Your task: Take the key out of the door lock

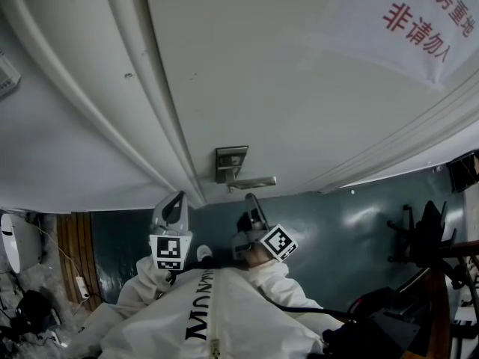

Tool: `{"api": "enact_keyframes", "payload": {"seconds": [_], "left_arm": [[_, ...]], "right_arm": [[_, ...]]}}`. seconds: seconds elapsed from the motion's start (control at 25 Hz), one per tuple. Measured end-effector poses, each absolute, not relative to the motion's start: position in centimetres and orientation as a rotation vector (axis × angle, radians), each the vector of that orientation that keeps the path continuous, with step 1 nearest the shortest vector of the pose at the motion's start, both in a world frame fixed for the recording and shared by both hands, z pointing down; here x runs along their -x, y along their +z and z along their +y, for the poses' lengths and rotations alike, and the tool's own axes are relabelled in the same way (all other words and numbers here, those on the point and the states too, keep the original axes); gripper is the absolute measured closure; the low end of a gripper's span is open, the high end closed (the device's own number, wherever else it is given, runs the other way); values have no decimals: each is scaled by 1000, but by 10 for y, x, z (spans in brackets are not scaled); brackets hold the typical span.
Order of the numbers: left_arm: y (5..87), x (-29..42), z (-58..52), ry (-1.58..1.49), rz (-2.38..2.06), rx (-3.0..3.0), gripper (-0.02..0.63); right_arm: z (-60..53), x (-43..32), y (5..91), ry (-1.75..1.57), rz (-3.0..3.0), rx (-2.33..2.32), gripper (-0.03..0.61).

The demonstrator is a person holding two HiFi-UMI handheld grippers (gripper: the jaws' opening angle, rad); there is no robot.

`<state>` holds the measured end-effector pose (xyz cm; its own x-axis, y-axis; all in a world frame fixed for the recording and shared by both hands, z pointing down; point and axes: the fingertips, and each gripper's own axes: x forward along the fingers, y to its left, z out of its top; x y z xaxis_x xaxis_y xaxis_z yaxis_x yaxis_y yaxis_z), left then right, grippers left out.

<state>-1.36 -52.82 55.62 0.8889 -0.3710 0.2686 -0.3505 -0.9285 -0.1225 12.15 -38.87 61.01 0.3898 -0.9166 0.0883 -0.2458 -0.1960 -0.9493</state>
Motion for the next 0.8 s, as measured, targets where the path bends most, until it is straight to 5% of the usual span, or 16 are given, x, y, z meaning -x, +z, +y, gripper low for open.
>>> {"api": "enact_keyframes", "payload": {"seconds": [0.8], "left_arm": [[566, 29, -537, -501, 609, 2979, 614]], "right_arm": [[-437, -103, 636, -961, 1000, 1478, 466]]}}
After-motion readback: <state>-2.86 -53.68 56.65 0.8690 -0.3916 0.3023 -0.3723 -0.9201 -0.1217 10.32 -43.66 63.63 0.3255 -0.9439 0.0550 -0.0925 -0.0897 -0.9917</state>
